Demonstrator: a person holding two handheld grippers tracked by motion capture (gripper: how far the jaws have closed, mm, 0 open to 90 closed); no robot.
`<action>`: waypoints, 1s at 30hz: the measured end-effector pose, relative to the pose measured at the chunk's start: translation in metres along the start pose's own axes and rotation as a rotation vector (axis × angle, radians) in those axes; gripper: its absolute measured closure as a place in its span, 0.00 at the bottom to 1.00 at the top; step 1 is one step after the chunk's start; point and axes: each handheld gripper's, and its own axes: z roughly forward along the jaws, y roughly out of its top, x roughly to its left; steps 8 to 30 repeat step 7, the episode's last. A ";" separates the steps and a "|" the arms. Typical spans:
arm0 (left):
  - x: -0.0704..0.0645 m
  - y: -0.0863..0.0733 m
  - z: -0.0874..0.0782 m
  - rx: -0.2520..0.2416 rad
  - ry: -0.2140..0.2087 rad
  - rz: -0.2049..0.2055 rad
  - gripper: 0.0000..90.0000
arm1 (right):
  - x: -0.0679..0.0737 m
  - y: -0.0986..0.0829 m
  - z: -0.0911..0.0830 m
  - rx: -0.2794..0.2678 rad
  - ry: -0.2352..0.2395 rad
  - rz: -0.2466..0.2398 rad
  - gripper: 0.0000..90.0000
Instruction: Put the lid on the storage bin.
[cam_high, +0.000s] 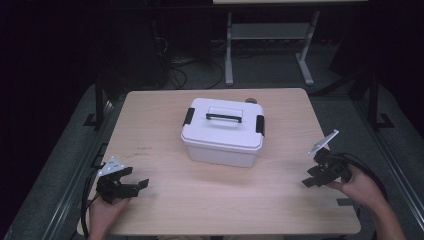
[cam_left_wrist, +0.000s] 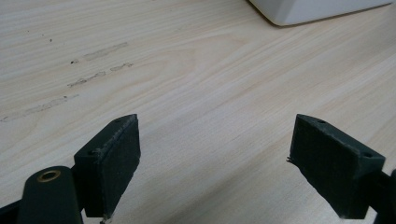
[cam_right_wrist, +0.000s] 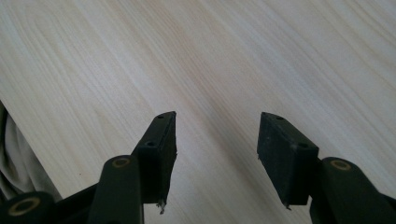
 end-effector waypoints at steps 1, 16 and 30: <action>0.000 0.000 0.000 0.001 0.000 -0.001 0.17 | 0.000 -0.001 0.000 -0.002 0.004 0.002 0.52; 0.000 0.001 0.001 0.000 0.000 0.002 0.17 | 0.003 -0.001 -0.005 -0.009 0.001 -0.001 0.51; 0.000 0.001 0.001 0.000 0.000 0.002 0.17 | 0.003 -0.001 -0.005 -0.009 0.001 -0.001 0.51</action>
